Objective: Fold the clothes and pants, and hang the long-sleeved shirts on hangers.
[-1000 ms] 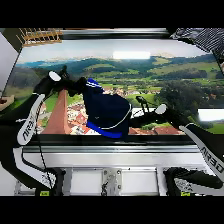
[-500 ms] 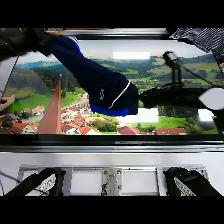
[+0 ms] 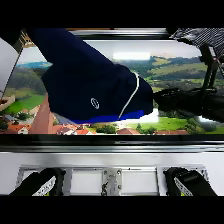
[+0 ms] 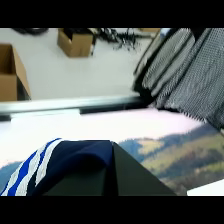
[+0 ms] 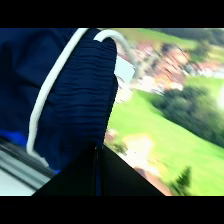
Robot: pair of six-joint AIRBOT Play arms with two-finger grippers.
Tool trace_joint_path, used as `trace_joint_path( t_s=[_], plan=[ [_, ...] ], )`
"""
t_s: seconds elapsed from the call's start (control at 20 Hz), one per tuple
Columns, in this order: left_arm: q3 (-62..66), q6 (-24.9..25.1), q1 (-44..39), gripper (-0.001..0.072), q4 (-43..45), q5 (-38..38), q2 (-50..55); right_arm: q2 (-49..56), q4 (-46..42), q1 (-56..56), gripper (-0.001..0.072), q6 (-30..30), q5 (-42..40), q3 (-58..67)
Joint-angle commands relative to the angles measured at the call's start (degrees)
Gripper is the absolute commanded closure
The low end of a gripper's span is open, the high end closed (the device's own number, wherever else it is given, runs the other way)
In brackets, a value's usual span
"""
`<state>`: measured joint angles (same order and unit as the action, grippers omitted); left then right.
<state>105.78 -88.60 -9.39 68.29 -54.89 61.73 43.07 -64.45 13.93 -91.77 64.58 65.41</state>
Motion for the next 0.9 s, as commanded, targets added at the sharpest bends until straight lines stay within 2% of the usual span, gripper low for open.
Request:
trace_joint_path(
  t_s=[0.0, 0.2, 0.25, 0.3, 0.35, 0.4, 0.5, 0.65, 0.85],
  plan=[
    [0.61, 0.07, -3.65, 0.0701, 1.22, -1.49, 10.27, 4.13, -12.00, -0.04, 0.0693, -5.84, 3.87, -2.25],
    [0.61, -1.51, -6.14, 0.0697, 1.09, -1.51, 27.50, 12.44, -16.04, -1.68, 0.0691, -5.99, 0.22, -8.92],
    [0.63, -3.58, -6.10, 0.0433, 1.05, -1.62, 30.80, 14.58, -16.04, -3.02, 0.0685, -5.99, -2.36, -10.14],
    [0.63, -6.69, -5.51, 0.0076, 1.07, -2.21, 33.03, 16.87, -15.91, -5.14, 0.0609, -5.97, -4.39, -10.54],
    [0.63, -10.27, -4.52, 0.0024, 0.70, -3.37, 34.42, 18.47, -15.93, -7.41, 0.0349, -5.79, -5.57, -10.49],
    [0.59, -11.98, -2.86, 0.0023, 0.70, -5.27, 35.04, 19.15, -15.91, -9.97, 0.0167, -5.55, -6.25, -10.49],
    [-0.15, -10.73, 1.18, 0.0023, 0.81, -10.93, 34.23, 17.77, -15.93, -14.60, 0.0224, -5.53, -5.90, -10.51],
    [-13.07, -5.81, 6.08, 0.0023, 1.22, -15.74, 27.26, 11.91, -15.93, -17.99, 0.0224, -3.63, -4.74, -10.62],
    [-43.50, -3.37, 10.84, 0.0023, 0.94, -10.86, 14.64, 5.55, -15.23, -17.77, 0.0223, -2.51, -4.11, -10.62]
  ],
)
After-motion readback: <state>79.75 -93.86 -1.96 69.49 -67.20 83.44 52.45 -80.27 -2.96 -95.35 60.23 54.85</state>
